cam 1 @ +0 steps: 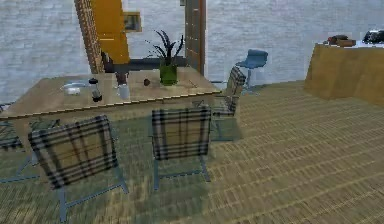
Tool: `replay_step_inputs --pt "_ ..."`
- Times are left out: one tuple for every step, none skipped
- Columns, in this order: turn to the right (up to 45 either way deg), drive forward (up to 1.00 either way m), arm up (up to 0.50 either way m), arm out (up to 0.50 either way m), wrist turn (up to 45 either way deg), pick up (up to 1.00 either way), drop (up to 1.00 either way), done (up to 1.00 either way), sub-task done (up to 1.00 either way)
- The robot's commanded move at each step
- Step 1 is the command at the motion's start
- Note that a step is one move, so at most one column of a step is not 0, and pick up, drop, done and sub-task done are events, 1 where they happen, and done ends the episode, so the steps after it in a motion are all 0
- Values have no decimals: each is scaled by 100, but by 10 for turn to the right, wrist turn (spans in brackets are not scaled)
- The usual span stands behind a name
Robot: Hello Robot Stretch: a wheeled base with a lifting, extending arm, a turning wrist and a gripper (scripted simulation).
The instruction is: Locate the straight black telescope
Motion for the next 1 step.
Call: replay_step_inputs --pt "240 0 0 0 0 0 0 0 0"
